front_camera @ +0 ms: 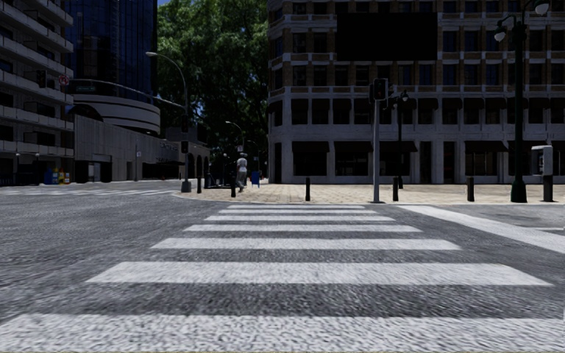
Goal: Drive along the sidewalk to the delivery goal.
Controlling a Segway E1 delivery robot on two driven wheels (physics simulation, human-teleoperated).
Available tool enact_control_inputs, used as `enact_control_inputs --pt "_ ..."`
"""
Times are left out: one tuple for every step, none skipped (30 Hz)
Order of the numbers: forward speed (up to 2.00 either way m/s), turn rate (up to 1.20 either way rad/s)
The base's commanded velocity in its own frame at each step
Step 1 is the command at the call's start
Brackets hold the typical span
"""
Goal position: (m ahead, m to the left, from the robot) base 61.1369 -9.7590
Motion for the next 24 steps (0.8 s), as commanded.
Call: enact_control_inputs --pt "2.00 0.00" --pt "2.00 0.00" --pt "2.00 0.00" --pt "2.00 0.00" --pt "2.00 0.00" --pt "2.00 0.00" --pt "2.00 0.00" --pt "2.00 0.00" --pt "2.00 0.00" --pt "2.00 0.00" --pt "2.00 0.00" --pt "2.00 0.00" --pt "2.00 0.00" --pt "2.00 0.00" --pt "2.00 0.00" --pt "2.00 0.00" --pt "2.00 0.00" --pt "2.00 0.00" --pt "2.00 0.00" --pt "2.00 0.00" --pt "2.00 0.00" --pt "2.00 0.00" --pt "2.00 0.00" --pt "2.00 0.00"
